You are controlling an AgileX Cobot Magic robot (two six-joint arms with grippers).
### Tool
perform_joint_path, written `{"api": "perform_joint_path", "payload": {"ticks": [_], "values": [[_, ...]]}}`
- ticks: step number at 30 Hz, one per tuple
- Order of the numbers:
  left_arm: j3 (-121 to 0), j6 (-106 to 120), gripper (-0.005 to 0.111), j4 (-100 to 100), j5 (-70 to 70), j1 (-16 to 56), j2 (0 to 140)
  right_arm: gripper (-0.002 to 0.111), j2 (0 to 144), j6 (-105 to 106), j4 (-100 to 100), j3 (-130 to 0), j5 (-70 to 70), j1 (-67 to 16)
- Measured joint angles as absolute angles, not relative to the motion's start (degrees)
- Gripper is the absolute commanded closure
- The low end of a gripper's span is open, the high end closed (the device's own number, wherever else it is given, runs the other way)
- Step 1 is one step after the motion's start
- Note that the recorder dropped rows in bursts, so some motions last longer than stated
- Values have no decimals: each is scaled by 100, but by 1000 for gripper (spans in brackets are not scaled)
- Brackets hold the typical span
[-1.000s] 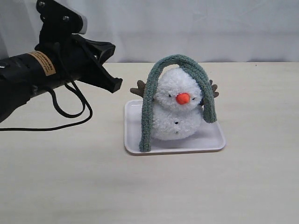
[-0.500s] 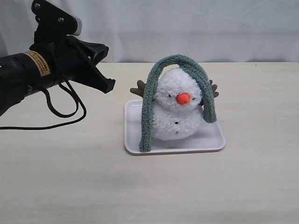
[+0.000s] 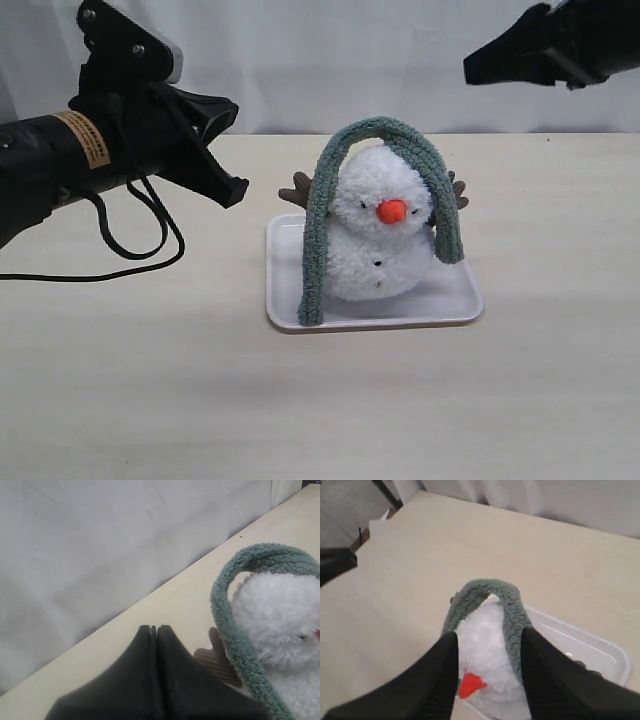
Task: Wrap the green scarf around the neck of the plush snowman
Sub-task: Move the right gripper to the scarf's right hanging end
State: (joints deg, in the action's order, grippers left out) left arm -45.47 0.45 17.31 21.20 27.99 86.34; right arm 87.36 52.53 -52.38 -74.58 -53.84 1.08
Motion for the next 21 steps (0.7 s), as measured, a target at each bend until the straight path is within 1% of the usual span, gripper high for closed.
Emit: {"api": "perform_joint_path", "payload": {"ticks": [4, 9, 16, 19, 21], "values": [[-4547, 45, 107, 1743, 2120, 2799, 8634, 68, 9098, 5348, -4553, -7464, -5211, -257], [-4547, 45, 107, 1743, 2120, 2799, 8634, 55, 9370, 4938, -3683, -7464, -4867, -826], [-4547, 45, 107, 1743, 2120, 2799, 8634, 55, 9454, 3963, -2604, -7464, -4041, -946], [-4547, 45, 107, 1743, 2120, 2799, 8634, 56, 9547, 3892, -2531, -7546, -3988, -946], [-4547, 45, 107, 1743, 2120, 2799, 8634, 58, 9712, 3851, -2531, -7690, -4007, -946]]}}
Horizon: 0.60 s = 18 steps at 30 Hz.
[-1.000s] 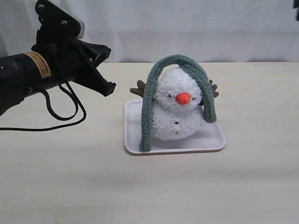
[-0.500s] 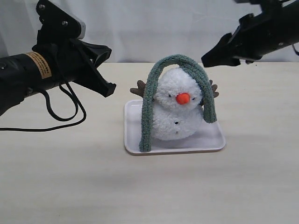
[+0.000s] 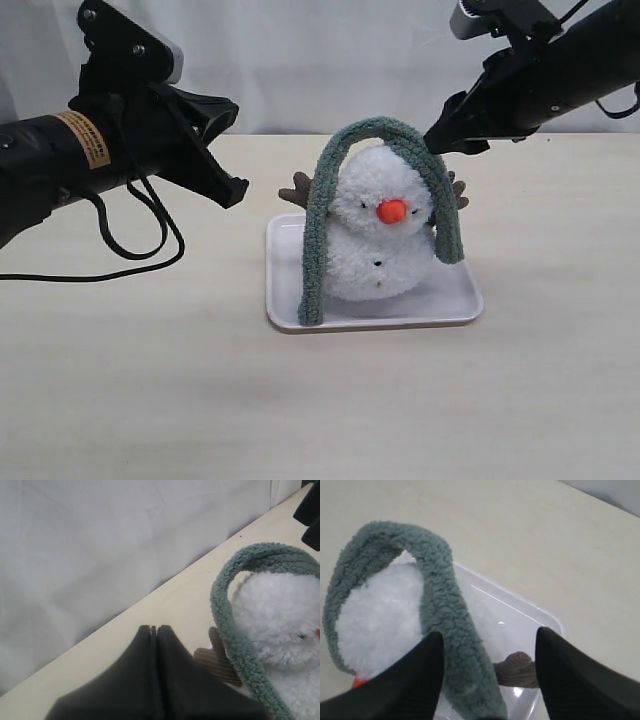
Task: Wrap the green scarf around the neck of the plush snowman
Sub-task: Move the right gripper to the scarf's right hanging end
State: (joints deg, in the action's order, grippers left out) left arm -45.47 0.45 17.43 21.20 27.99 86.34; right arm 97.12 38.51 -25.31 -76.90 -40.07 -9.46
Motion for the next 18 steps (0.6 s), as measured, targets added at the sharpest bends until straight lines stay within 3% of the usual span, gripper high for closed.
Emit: {"api": "perform_joint_path", "payload": {"ticks": [5, 11, 18], "values": [[-4547, 45, 107, 1743, 2120, 2799, 8634, 74, 10204, 3845, -2531, -8007, -4251, -946], [-4547, 45, 107, 1743, 2120, 2799, 8634, 104, 10346, 3920, -2565, -8069, -4288, -946], [-4547, 45, 107, 1743, 2120, 2799, 8634, 104, 10346, 3980, -2763, -8076, -4415, -946]]}}
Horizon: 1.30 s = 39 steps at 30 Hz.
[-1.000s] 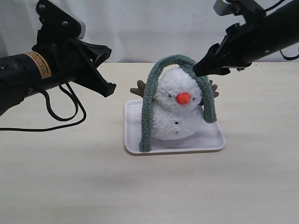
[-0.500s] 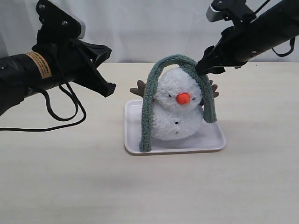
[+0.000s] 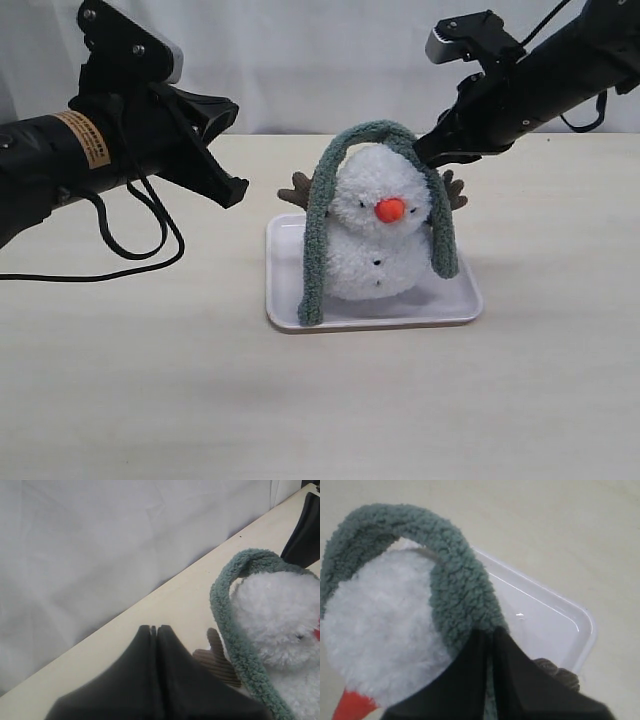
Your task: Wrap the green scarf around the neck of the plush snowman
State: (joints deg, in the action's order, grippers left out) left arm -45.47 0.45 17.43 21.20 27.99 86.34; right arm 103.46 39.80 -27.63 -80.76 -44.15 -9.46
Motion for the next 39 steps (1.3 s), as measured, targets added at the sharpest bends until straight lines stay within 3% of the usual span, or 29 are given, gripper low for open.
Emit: {"api": "perform_joint_path", "payload": {"ticks": [12, 19, 22, 30, 39], "values": [[-4547, 45, 107, 1743, 2120, 2799, 8634, 103, 10359, 3508, -2182, -7819, -4497, -946], [-4547, 33, 107, 1752, 2120, 2799, 8634, 70, 10209, 3294, -1930, -7810, -4567, -946], [-4547, 33, 107, 1752, 2120, 2799, 8634, 62, 9909, 3165, -1766, -7810, -4692, -946], [-4547, 33, 107, 1752, 2131, 2799, 8634, 62, 9618, 3387, -2001, -7439, -5055, -946], [-4547, 33, 107, 1752, 2131, 2799, 8634, 62, 9874, 3732, -2294, -6623, -3630, -946]]}}
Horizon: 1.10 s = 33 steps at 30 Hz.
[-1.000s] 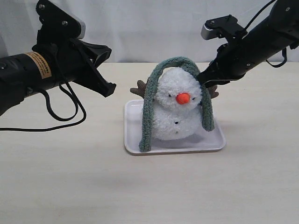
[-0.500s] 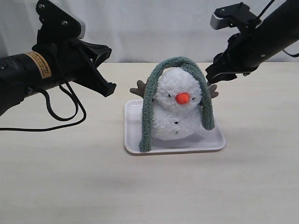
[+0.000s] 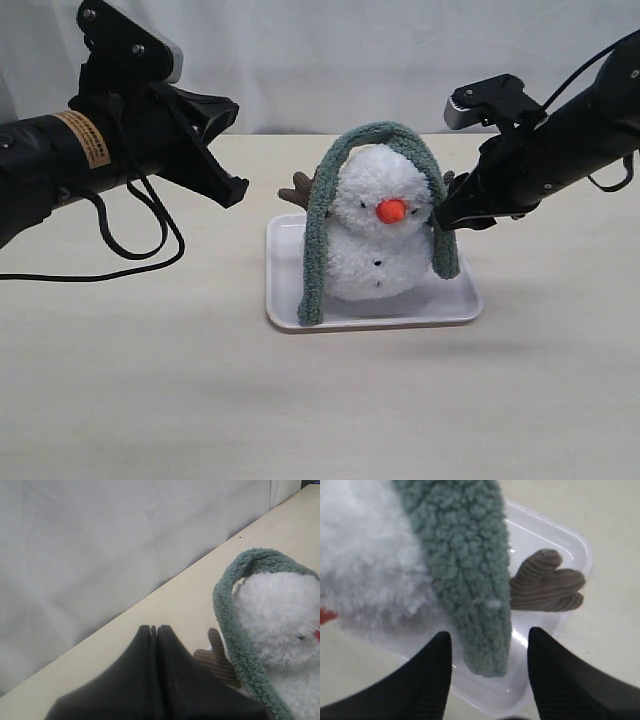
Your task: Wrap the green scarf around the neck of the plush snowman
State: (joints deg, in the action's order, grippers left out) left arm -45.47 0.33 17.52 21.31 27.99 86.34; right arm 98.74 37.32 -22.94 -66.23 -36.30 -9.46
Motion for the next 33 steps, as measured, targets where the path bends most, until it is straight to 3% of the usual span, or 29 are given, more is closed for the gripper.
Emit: {"api": "perform_joint_path", "payload": {"ticks": [4, 9, 20, 33], "values": [[-4547, 33, 107, 1752, 2131, 2799, 8634, 68, 10089, 3959, -2767, -6593, -3342, -946], [-4547, 33, 107, 1752, 2131, 2799, 8634, 103, 10161, 4019, -2928, -6588, -3175, -946], [-4547, 33, 107, 1752, 2131, 2799, 8634, 104, 9788, 4036, -2897, -6617, -3244, -946], [-4547, 33, 107, 1752, 2142, 2799, 8634, 104, 10033, 1900, -1411, -7722, -4503, -946]]}}
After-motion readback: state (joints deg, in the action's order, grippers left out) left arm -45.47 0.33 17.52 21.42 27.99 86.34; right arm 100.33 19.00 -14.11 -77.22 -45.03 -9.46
